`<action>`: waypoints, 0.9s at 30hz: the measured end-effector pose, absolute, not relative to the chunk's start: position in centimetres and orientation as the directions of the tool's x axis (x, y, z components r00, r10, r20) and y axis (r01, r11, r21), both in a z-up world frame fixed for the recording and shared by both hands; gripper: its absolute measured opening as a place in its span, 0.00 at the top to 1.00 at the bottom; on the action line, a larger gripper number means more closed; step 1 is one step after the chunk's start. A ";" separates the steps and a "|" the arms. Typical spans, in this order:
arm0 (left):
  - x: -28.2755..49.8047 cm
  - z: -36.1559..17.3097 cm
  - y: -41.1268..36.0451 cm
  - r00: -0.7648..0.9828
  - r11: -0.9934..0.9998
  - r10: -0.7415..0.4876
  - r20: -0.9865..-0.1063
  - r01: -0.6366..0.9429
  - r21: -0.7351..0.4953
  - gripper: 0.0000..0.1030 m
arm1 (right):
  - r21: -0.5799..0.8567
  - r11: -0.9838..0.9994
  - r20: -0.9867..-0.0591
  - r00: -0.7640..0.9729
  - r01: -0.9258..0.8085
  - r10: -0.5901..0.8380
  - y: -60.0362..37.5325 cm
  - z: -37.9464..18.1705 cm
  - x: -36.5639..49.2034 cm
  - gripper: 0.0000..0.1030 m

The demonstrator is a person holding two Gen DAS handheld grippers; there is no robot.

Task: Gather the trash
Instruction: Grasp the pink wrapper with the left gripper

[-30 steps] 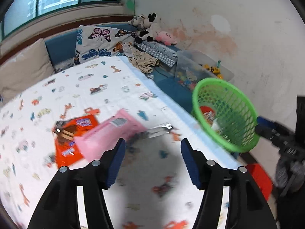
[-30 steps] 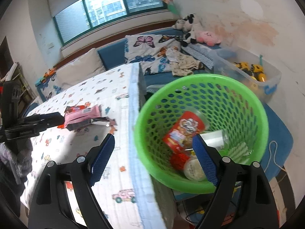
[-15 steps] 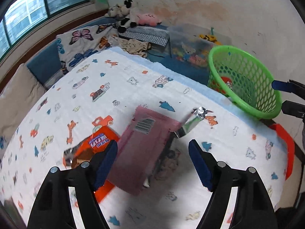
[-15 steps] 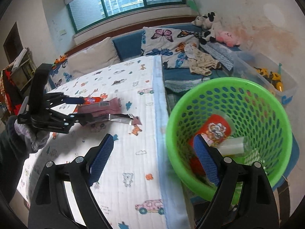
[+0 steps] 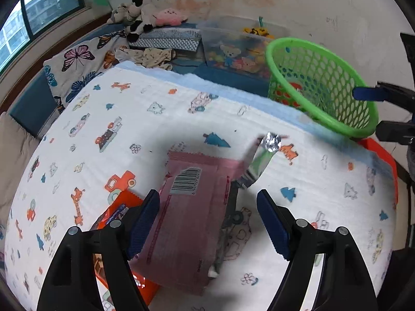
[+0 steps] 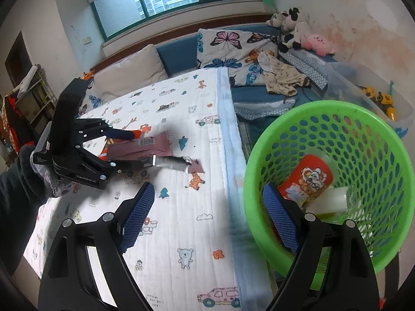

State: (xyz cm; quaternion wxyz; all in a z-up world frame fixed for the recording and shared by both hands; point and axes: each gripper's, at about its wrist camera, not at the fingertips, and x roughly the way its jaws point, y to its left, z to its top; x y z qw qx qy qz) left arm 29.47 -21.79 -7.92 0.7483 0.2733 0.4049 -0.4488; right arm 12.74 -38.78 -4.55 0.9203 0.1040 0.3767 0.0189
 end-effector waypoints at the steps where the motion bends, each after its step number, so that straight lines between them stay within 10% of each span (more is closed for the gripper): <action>1: 29.5 -8.1 -21.9 0.272 0.446 -0.444 -0.854 0.894 0.052 0.28 | 0.206 0.978 -0.690 0.715 0.042 0.115 -38.7 -4.6 12.9 0.17; 16: 29.7 -9.0 -22.7 0.305 0.466 -0.425 -0.852 0.881 0.082 0.25 | 0.221 0.974 -0.695 0.707 0.039 0.130 -38.6 -5.2 13.2 0.17; 27: 28.3 -7.8 -21.4 0.349 0.556 -0.469 -0.811 0.831 0.035 0.52 | 0.223 0.974 -0.680 0.722 0.033 0.131 -38.7 -4.3 12.5 0.17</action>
